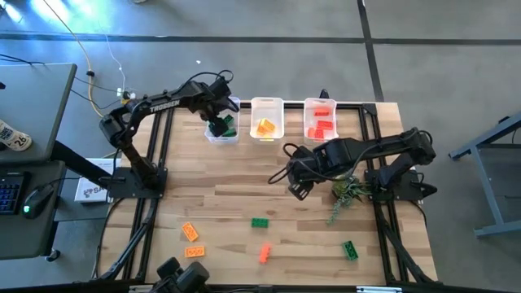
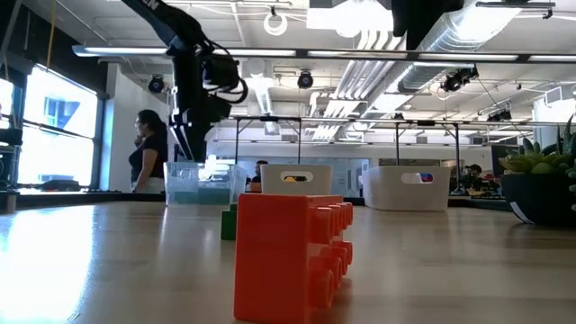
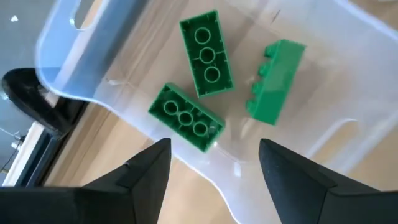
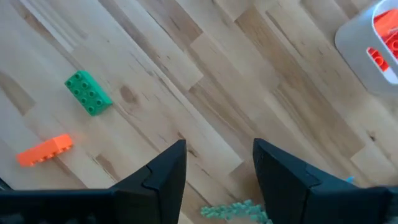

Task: Sort & place blocks by color
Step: Put the yellow game piece into the left white bin

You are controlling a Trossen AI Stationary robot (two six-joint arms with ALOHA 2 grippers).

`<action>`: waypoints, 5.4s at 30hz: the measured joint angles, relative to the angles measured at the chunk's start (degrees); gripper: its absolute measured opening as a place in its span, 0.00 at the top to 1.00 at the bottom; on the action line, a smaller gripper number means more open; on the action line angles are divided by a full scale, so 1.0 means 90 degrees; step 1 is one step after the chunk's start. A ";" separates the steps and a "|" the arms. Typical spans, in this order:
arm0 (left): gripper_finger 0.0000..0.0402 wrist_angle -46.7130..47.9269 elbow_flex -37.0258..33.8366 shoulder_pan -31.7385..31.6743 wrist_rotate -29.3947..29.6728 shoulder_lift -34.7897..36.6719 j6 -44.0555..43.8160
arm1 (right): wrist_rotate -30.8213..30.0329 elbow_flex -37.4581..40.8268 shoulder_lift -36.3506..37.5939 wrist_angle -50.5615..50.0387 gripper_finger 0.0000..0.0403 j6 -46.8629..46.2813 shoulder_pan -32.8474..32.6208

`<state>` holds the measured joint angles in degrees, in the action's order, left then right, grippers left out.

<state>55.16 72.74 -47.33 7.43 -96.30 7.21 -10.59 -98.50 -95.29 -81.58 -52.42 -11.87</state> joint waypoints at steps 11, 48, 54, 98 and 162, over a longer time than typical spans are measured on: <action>0.43 0.1069 0.0171 0.0742 -0.0707 0.1226 -0.0936 | 0.0038 0.0000 -0.0002 0.0215 0.57 0.1247 0.0040; 0.36 0.2913 0.0164 0.6524 -0.1314 0.2801 -0.6636 | 0.0053 0.0000 -0.0002 0.0787 0.57 0.3598 0.0082; 0.36 0.2282 0.0159 0.7803 -0.0682 0.2581 -0.7043 | 0.0051 0.0000 -0.0002 0.0816 0.57 0.3616 0.0082; 0.38 0.0231 0.0085 1.0169 -0.0093 -0.0931 -0.7013 | 0.0046 0.0000 -0.0002 0.1073 0.57 0.3660 0.0065; 0.75 -0.0275 0.0258 0.6849 0.0928 0.0508 -0.3443 | 0.0053 0.0000 -0.0002 0.1099 0.57 0.2831 0.0065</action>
<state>52.69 75.07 14.31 15.79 -91.73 -23.78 -10.12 -98.50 -95.31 -71.69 -26.94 -11.29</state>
